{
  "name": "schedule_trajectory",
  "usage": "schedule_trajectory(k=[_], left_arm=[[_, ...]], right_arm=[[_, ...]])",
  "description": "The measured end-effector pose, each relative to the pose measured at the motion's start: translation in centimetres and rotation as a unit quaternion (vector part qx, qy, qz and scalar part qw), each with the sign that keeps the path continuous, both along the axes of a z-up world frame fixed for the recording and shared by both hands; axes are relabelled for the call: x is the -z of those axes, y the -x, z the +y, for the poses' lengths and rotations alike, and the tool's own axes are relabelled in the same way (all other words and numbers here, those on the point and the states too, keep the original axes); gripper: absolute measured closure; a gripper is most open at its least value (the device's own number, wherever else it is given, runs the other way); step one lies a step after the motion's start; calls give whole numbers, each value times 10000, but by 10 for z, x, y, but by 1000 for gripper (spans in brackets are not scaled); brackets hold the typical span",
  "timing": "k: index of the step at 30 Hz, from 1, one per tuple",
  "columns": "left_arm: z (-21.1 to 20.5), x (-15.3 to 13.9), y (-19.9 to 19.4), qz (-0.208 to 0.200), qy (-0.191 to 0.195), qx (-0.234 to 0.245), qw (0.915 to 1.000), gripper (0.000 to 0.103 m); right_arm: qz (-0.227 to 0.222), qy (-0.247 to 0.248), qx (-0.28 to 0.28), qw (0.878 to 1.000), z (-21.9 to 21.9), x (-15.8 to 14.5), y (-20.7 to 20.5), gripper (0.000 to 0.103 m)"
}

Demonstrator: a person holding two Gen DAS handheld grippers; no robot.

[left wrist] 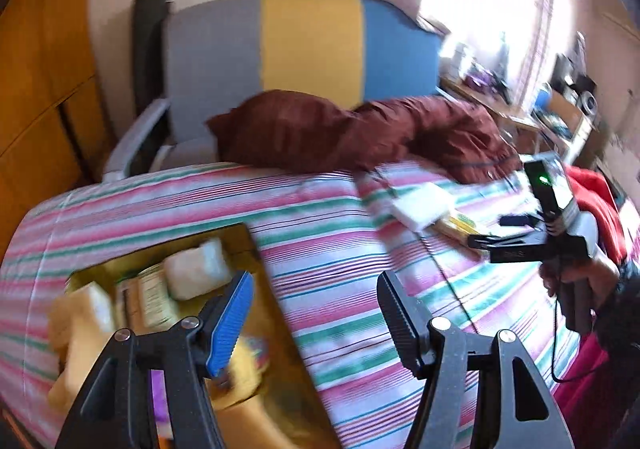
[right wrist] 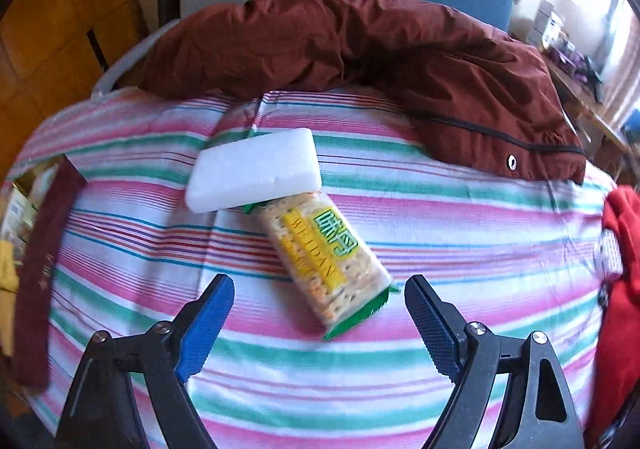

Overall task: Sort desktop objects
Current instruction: 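Move both open tools back to the last items on the bed, then grasp the WEIDAN cracker packet with the right tool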

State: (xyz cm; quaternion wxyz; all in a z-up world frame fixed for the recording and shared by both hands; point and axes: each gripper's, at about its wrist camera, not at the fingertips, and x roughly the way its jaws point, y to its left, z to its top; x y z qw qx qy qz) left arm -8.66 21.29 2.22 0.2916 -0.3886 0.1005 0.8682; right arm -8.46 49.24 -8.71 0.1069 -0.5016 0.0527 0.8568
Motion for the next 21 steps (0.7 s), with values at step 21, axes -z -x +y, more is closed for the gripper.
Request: schedule_trajectory(k=[21], left_arm=[[208, 65, 72, -479, 1135, 2127, 9693, 26]], right_arm=[[-572, 264, -1021, 9928, 11, 28, 29, 53]])
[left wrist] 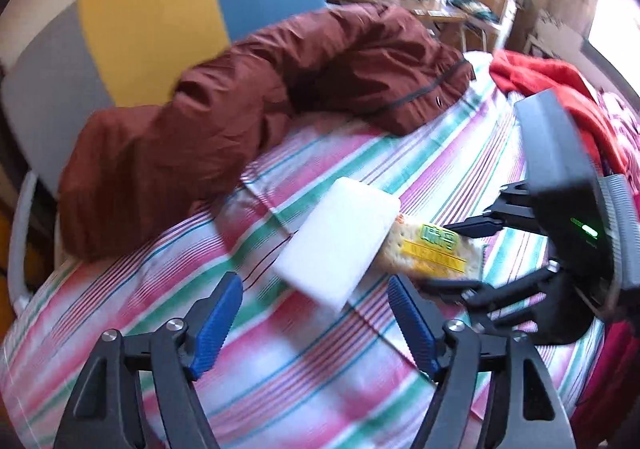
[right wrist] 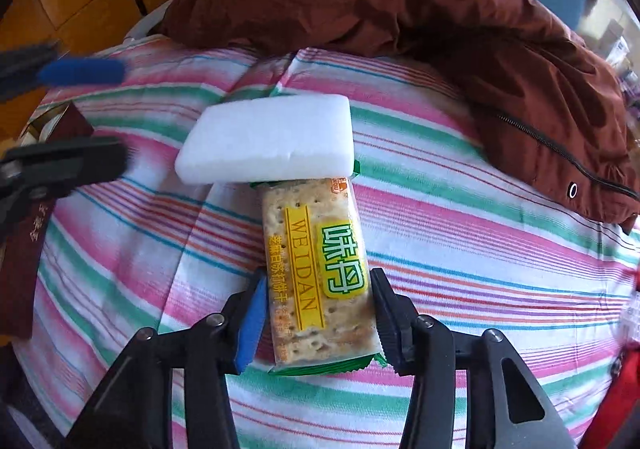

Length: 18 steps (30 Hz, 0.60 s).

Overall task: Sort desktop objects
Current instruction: 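Grasp the WEIDAN cracker packet with the right tool, then grasp the white block with the left tool while the right tool holds the packet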

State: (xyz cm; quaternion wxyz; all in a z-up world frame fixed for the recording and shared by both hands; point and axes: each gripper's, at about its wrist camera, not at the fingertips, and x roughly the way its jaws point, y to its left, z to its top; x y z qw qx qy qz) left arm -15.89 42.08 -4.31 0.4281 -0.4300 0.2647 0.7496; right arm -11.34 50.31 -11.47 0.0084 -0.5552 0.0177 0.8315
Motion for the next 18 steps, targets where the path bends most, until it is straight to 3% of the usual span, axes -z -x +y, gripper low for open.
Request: schedule_trajectory(k=[10, 14, 18], left_arm=[[39, 35, 10, -18, 462, 834, 9954, 26], [45, 45, 20, -239, 556, 903, 9941, 26], [44, 47, 14, -163, 567, 1044, 9928, 26]], right_arm=[[-238, -14, -160, 9996, 8, -3, -7, 54], [-248, -2, -97, 9996, 13, -3, -8, 53], [-236, -26, -91, 9997, 13, -4, -8, 53]])
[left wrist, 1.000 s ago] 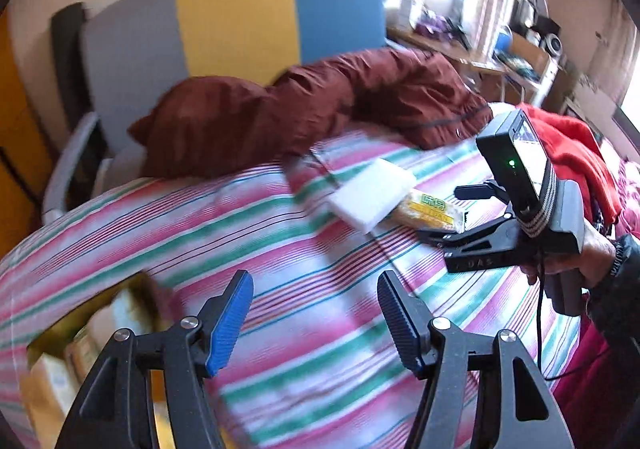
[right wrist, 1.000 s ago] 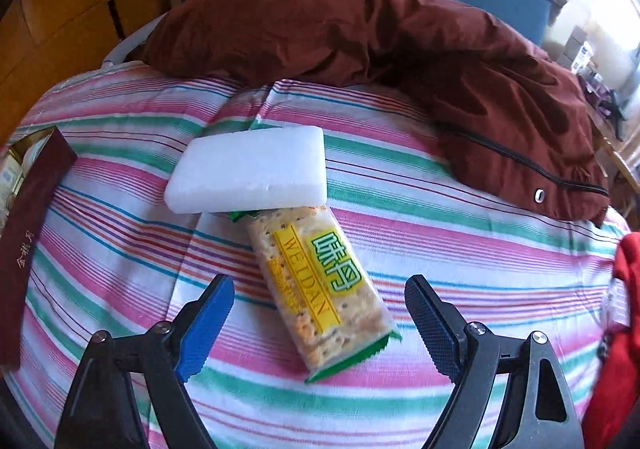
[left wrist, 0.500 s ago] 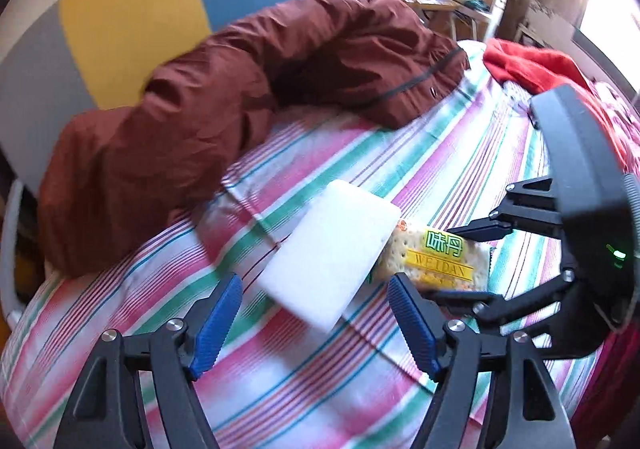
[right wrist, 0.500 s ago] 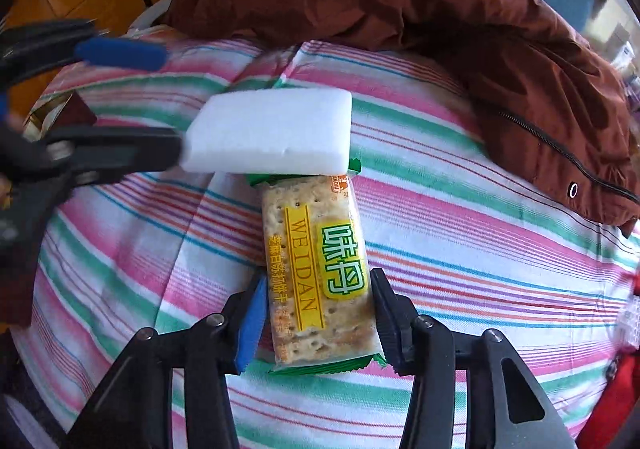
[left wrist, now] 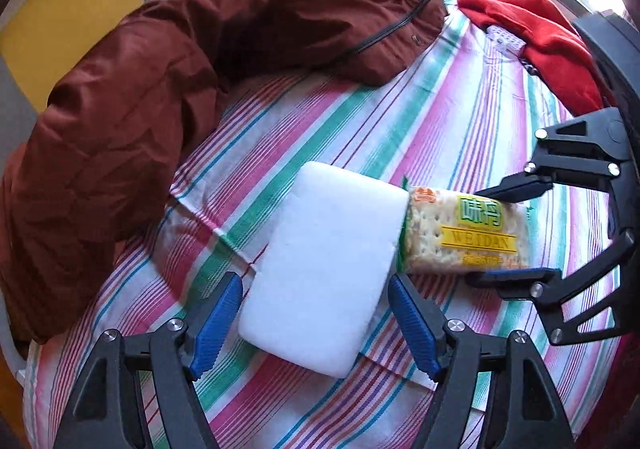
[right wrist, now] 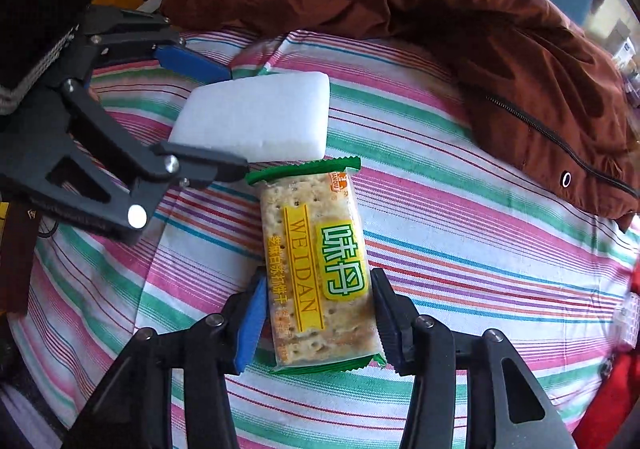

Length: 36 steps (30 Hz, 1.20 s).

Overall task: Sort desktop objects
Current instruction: 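Grasp the white block with the left tool while the right tool holds the packet, then carry the white block and WEIDAN packet over the gold tray with both tools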

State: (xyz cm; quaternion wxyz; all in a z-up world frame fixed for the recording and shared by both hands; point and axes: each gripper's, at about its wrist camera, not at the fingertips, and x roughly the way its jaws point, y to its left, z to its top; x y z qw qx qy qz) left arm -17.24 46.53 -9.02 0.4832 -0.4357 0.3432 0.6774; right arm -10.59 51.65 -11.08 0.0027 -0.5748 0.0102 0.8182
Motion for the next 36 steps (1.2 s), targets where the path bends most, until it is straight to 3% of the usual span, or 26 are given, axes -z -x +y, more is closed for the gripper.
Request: schedule_trajectory(k=[6, 10, 11, 15, 19, 22, 27, 34, 36], left_arm=[[2, 8, 2, 27, 99, -49, 9999, 35], [-6, 3, 2, -56, -52, -205, 9998, 39], [-11, -1, 1, -59, -134, -262, 9995, 40], [-32, -27, -5, -117, -468, -641, 9968, 40], [-60, -68, -19, 133, -788, -1084, 9909, 40], [-86, -105, -29, 480, -1017, -1510, 9821, 40], [-156, -157, -54, 1048, -1393, -2342, 9564, 40], [-245, -182, -74, 1372, -1681, -3276, 9196, 40], [-254, -176, -78, 1456, -1646, -3413, 9139, 40]], right_arm=[[36, 1, 48, 10000, 1, -2, 0, 51], [98, 18, 71, 9999, 2, -3, -1, 50], [107, 25, 57, 9999, 2, -3, -1, 54], [154, 18, 25, 9999, -2, -8, 0, 55], [223, 105, -26, 9997, -9, -15, 0, 55], [343, 107, -109, 9993, -19, -24, -1, 55], [613, 146, -155, 9979, -39, -40, -12, 55], [823, 383, -338, 9953, -87, -46, 4, 55], [906, 437, -457, 9939, -110, -53, 8, 55]])
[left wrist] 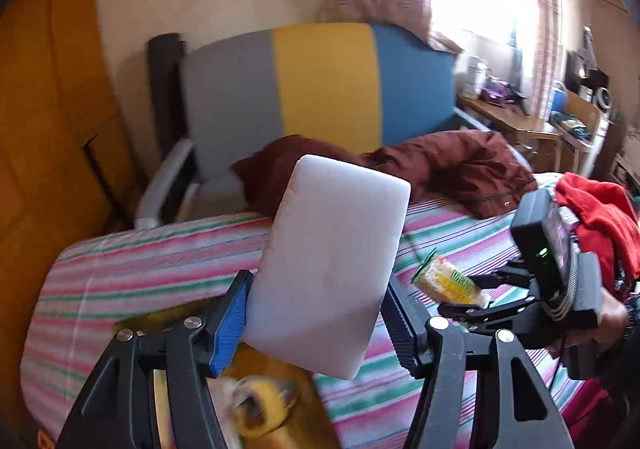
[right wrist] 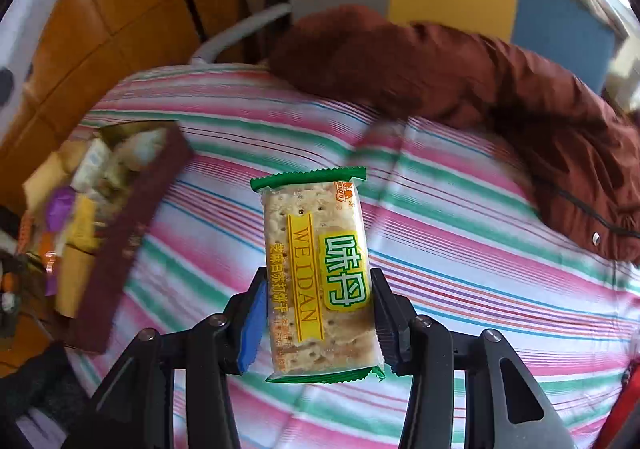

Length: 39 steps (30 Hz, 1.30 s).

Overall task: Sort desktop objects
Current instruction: 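Carry the white block and WEIDAN packet over the gold tray with both tools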

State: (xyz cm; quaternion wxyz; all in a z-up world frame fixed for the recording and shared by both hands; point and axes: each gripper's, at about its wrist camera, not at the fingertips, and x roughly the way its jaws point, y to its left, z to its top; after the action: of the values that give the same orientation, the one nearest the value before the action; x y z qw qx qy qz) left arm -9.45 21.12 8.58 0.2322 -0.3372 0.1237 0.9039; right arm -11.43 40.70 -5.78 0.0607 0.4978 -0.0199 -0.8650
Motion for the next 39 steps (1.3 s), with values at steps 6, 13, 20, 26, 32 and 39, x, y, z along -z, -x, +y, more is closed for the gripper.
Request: schedule_trajectory(k=[6, 13, 20, 26, 32, 39], left_arm=[[-61, 10, -11, 26, -57, -546, 9985, 40], [-122, 38, -19, -173, -165, -1094, 9937, 40], [-165, 77, -10, -550, -269, -1572, 9857, 40], [-179, 98, -4, -553, -278, -1804, 9816, 38], [-181, 103, -6, -523, -395, -1857, 9804, 33], [-179, 92, -11, -401, -480, -1927, 9793, 22]], right_arm=[[218, 174, -358, 9990, -68, -22, -3, 55], [246, 329, -680, 9968, -143, -27, 11, 55], [26, 443, -564, 9974, -191, -19, 39, 55], [-179, 451, -520, 9975, -220, -8, 64, 55], [-242, 806, -363, 9958, -223, 0, 70, 44], [209, 780, -324, 9962, -212, -20, 45, 43]])
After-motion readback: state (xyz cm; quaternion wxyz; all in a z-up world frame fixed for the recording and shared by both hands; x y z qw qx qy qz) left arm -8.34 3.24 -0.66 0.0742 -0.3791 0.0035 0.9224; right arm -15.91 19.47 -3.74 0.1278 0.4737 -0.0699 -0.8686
